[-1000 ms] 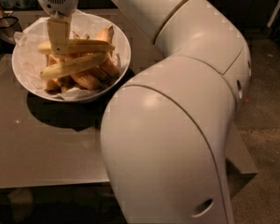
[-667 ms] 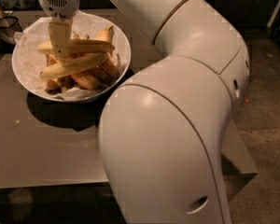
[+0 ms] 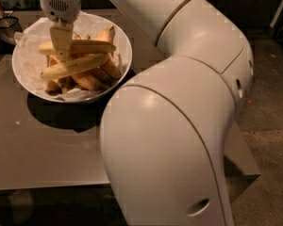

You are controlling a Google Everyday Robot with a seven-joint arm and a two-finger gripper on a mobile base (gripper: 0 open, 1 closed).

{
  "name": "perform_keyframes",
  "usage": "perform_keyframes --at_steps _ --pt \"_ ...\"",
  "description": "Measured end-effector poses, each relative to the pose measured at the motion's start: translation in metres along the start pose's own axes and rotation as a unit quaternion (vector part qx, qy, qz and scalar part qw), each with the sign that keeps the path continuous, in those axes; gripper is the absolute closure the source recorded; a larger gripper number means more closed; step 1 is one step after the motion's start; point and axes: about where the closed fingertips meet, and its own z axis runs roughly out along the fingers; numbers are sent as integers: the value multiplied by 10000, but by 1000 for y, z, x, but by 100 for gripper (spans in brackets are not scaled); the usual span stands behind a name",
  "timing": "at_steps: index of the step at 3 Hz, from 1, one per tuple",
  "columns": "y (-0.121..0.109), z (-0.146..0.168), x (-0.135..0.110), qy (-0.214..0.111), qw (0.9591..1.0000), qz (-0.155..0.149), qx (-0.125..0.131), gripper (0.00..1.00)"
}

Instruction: Pick banana from white bowl

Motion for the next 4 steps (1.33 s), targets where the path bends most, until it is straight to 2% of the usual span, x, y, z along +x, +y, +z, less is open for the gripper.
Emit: perform_keyframes --at_steps 2,3,4 --pt "0 0 0 -1 10000 -2 -1 98" --pt "0 0 0 -1 10000 -2 0 100" --pt "9 -18 -1 -168 9996 -39 234 100"
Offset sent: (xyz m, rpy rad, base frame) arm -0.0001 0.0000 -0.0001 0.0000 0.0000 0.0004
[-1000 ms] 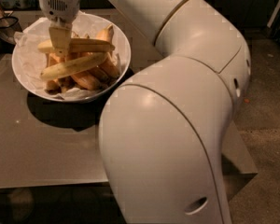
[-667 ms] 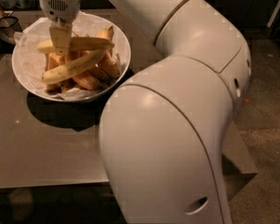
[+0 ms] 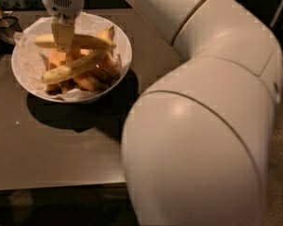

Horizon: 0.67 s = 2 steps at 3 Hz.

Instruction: Pick banana from white bowl

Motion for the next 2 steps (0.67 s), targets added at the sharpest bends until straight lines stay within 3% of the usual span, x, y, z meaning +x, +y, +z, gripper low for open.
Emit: perform_keyframes --at_steps 2 --pt "49 -53 -2 -287 9979 -243 524 100"
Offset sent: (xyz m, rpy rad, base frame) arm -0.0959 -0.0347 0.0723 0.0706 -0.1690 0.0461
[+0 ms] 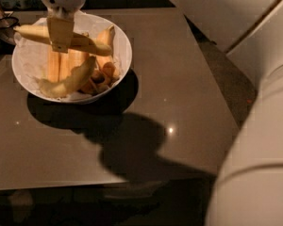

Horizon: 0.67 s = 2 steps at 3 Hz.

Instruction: Pick banana from white bowl

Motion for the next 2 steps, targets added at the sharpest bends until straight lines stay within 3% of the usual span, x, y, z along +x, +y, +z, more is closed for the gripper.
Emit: perform_keyframes --at_steps 2 --pt "29 -51 -27 216 9989 -225 344 100"
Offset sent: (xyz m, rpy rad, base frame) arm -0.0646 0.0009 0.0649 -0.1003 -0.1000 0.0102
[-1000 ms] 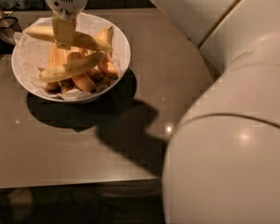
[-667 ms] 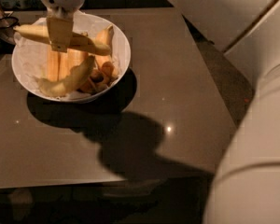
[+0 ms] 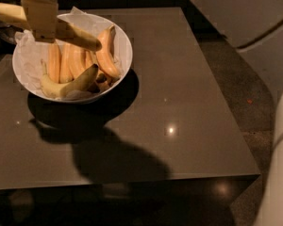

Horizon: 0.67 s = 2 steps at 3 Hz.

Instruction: Pick banana from white bowl

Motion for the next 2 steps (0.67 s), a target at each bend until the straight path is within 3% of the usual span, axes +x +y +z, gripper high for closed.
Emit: perform_keyframes --at_steps 2 --pt "28 -21 -7 18 10000 -24 69 100"
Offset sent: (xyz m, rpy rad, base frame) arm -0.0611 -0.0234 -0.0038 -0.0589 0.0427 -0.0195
